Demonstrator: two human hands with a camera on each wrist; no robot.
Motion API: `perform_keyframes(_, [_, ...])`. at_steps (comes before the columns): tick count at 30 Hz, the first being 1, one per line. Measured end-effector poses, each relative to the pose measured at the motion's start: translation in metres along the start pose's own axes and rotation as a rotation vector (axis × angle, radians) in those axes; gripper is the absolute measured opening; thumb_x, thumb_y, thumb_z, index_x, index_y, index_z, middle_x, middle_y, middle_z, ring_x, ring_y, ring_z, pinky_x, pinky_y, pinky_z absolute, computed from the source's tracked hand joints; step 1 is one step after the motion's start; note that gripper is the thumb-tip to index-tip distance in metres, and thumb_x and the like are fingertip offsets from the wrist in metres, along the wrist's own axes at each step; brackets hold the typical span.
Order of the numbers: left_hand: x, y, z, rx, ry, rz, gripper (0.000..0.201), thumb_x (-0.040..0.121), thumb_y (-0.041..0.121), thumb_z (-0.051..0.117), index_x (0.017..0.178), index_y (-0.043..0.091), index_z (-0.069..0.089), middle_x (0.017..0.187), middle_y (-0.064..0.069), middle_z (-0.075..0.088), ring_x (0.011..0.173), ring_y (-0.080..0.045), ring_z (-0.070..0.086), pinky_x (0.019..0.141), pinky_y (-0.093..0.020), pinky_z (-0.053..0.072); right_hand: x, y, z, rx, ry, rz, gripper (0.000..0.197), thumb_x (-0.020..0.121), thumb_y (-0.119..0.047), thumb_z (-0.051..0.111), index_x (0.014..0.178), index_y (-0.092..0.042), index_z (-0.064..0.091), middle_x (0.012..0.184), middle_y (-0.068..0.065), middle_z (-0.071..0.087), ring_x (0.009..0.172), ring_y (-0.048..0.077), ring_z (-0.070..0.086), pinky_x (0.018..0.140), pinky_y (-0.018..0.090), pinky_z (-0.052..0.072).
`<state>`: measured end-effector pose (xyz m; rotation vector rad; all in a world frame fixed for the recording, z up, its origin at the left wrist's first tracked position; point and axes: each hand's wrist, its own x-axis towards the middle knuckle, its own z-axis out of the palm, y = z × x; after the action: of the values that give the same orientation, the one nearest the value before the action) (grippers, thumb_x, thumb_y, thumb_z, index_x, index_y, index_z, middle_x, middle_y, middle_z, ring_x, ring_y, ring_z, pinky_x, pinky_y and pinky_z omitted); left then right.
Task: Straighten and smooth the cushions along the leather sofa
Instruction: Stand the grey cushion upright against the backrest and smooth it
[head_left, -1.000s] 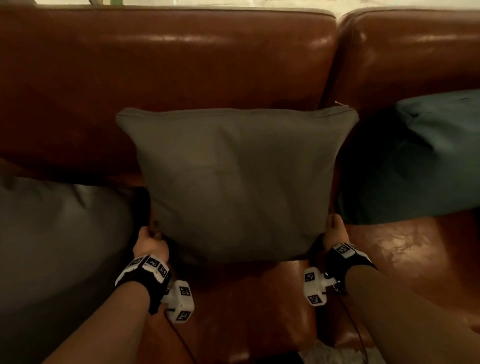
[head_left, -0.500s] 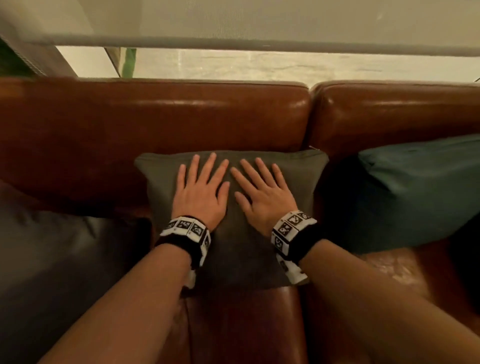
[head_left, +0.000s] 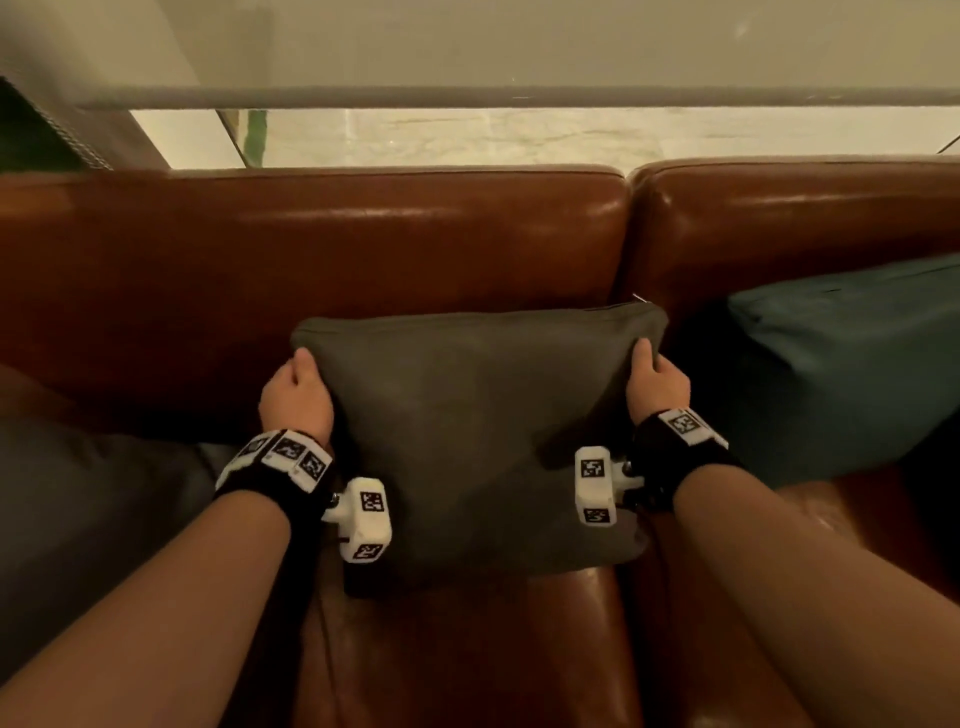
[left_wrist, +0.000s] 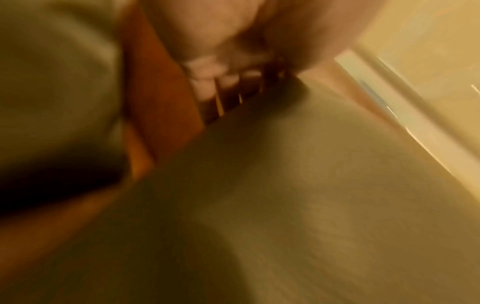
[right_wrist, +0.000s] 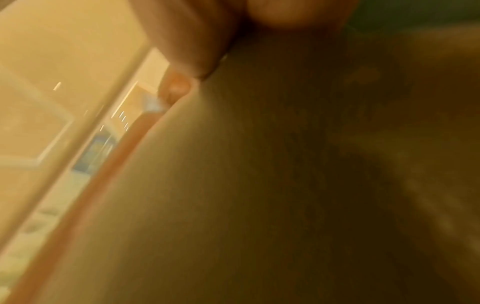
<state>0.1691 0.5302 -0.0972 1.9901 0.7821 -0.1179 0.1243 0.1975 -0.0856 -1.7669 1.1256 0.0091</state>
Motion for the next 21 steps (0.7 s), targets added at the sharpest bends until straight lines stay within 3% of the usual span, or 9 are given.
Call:
perform_keyframes(2, [0.009, -0.001, -0.005, 0.096, 0.042, 0.127, 0.045, 0.102, 0.038, 0.041, 0.094, 0.001, 0.065, 0.093, -0.017, 0.063, 0.092, -0.035, 0.059, 0.078, -0.038, 0.042, 0.003, -0.003, -0.002, -0.123, 0.085, -0.073, 0.046, 0.099, -0.049, 0.044, 0.106, -0.011, 0.07, 0.096, 0.009, 0.065, 0.1, 0.031, 0.062, 0.084, 0.035, 0.044])
perform_keyframes(5, [0.019, -0.006, -0.011, 0.129, 0.052, 0.145, 0.034, 0.098, 0.04, 0.051, 0.083, 0.013, 0.065, 0.088, -0.011, 0.065, 0.091, -0.033, 0.062, 0.078, -0.038, 0.046, 0.004, -0.001, -0.008, -0.225, 0.13, -0.114, 0.046, 0.097, -0.05, 0.05, 0.11, -0.01, 0.068, 0.101, 0.009, 0.065, 0.105, 0.031, 0.061, 0.083, 0.033, 0.043])
perform_keyframes(8, [0.011, -0.001, -0.012, 0.17, 0.108, 0.194, 0.029, 0.097, 0.036, 0.051, 0.11, 0.013, 0.063, 0.121, -0.013, 0.063, 0.117, -0.034, 0.056, 0.099, -0.042, 0.043, -0.003, -0.008, -0.01, -0.207, 0.209, -0.294, 0.047, 0.096, -0.04, 0.056, 0.137, -0.017, 0.052, 0.137, 0.007, 0.055, 0.127, 0.026, 0.05, 0.103, 0.035, 0.039])
perform_keyframes(10, [-0.008, 0.004, -0.006, 0.315, 0.209, 0.543, 0.04, 0.094, 0.032, 0.05, 0.13, 0.014, 0.051, 0.146, -0.012, 0.045, 0.138, -0.034, 0.039, 0.114, -0.041, 0.028, -0.019, -0.012, 0.001, -0.359, 0.165, -0.513, 0.052, 0.097, -0.036, 0.052, 0.146, -0.022, 0.04, 0.153, 0.01, 0.038, 0.141, 0.028, 0.034, 0.115, 0.038, 0.027])
perform_keyframes(13, [-0.048, 0.013, 0.029, 0.631, -0.055, 1.1, 0.053, 0.096, 0.043, 0.039, 0.146, 0.026, 0.039, 0.159, -0.001, 0.03, 0.149, -0.03, 0.021, 0.121, -0.048, 0.013, -0.053, -0.006, 0.04, -0.818, 0.024, -0.784, 0.059, 0.099, -0.049, 0.035, 0.154, -0.035, 0.018, 0.166, 0.003, -0.003, 0.151, 0.027, -0.009, 0.119, 0.046, -0.006])
perform_keyframes(15, [-0.055, 0.007, 0.05, 0.863, -0.214, 1.164, 0.056, 0.098, 0.052, 0.027, 0.152, 0.036, 0.026, 0.163, 0.007, 0.022, 0.152, -0.025, 0.014, 0.121, -0.051, 0.007, -0.064, 0.005, 0.06, -0.984, -0.147, -1.031, 0.059, 0.099, -0.052, 0.025, 0.154, -0.038, 0.01, 0.166, -0.004, -0.006, 0.151, 0.021, -0.015, 0.119, 0.049, -0.011])
perform_keyframes(17, [-0.032, -0.008, 0.043, 0.96, -0.194, 1.092, 0.058, 0.097, 0.056, 0.023, 0.153, 0.041, 0.016, 0.164, 0.01, 0.017, 0.152, -0.024, 0.013, 0.121, -0.052, 0.007, -0.05, 0.016, 0.049, -1.115, -0.225, -1.207, 0.058, 0.1, -0.054, 0.019, 0.155, -0.04, 0.007, 0.165, -0.009, 0.003, 0.152, 0.017, -0.007, 0.121, 0.05, -0.006])
perform_keyframes(19, [0.0, -0.023, 0.018, 0.959, -0.111, 0.978, 0.061, 0.097, 0.058, 0.018, 0.155, 0.039, 0.011, 0.164, 0.008, 0.014, 0.152, -0.022, 0.011, 0.121, -0.05, 0.007, -0.02, 0.028, 0.015, -1.102, -0.12, -1.078, 0.058, 0.1, -0.056, 0.019, 0.154, -0.042, 0.003, 0.165, -0.012, 0.004, 0.152, 0.017, -0.003, 0.121, 0.05, -0.002])
perform_keyframes(21, [0.018, -0.028, -0.005, 0.982, -0.096, 0.917, 0.062, 0.098, 0.058, 0.015, 0.155, 0.037, 0.007, 0.165, 0.008, 0.006, 0.153, -0.02, 0.004, 0.121, -0.049, 0.005, 0.004, 0.043, -0.019, -0.973, -0.006, -0.75, 0.06, 0.1, -0.057, 0.021, 0.154, -0.04, 0.001, 0.164, -0.011, 0.0, 0.152, 0.019, -0.003, 0.121, 0.047, -0.002])
